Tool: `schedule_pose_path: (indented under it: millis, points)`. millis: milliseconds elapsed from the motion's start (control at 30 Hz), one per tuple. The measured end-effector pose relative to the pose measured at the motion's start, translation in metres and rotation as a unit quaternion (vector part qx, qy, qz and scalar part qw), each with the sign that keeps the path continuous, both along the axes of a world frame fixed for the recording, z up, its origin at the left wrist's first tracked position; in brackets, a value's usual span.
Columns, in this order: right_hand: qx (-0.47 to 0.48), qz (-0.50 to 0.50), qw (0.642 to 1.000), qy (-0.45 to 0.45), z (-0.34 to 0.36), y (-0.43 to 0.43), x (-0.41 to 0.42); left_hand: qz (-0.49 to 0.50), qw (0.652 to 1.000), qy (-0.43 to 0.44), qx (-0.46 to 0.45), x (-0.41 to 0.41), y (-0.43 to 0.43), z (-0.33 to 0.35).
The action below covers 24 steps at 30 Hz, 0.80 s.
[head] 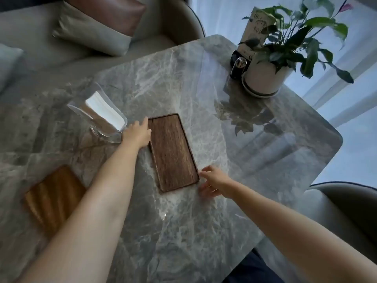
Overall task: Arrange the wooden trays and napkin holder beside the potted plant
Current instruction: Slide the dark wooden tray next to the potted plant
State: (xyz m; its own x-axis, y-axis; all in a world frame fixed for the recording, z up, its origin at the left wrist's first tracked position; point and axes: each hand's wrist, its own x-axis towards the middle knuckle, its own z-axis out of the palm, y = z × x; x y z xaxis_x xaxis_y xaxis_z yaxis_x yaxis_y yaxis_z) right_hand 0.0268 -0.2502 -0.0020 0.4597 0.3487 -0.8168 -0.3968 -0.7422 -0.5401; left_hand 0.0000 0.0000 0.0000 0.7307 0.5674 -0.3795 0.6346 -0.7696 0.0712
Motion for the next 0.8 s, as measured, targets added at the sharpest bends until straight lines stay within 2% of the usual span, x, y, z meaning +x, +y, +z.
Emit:
schedule_pose_path:
  millis: [167, 400, 667, 800]
  points:
    - [0.017, -0.085, 0.996, 0.017, -0.011, 0.005, -0.004, 0.005, 1.000, 0.003, -0.016, 0.023, 0.004, -0.009]
    - [0.017, -0.133, 0.991, 0.023, -0.020, 0.013, -0.001, 0.026, 0.999, 0.003, -0.030, 0.039, 0.004, -0.016]
    - [0.015, -0.143, 0.990, -0.010, -0.021, 0.010, 0.009, 0.100, 0.993, -0.012, -0.055, 0.034, 0.002, -0.017]
    - [0.026, -0.109, 0.993, -0.034, -0.014, 0.002, 0.026, 0.136, 0.988, -0.027, -0.062, 0.033, -0.001, -0.011]
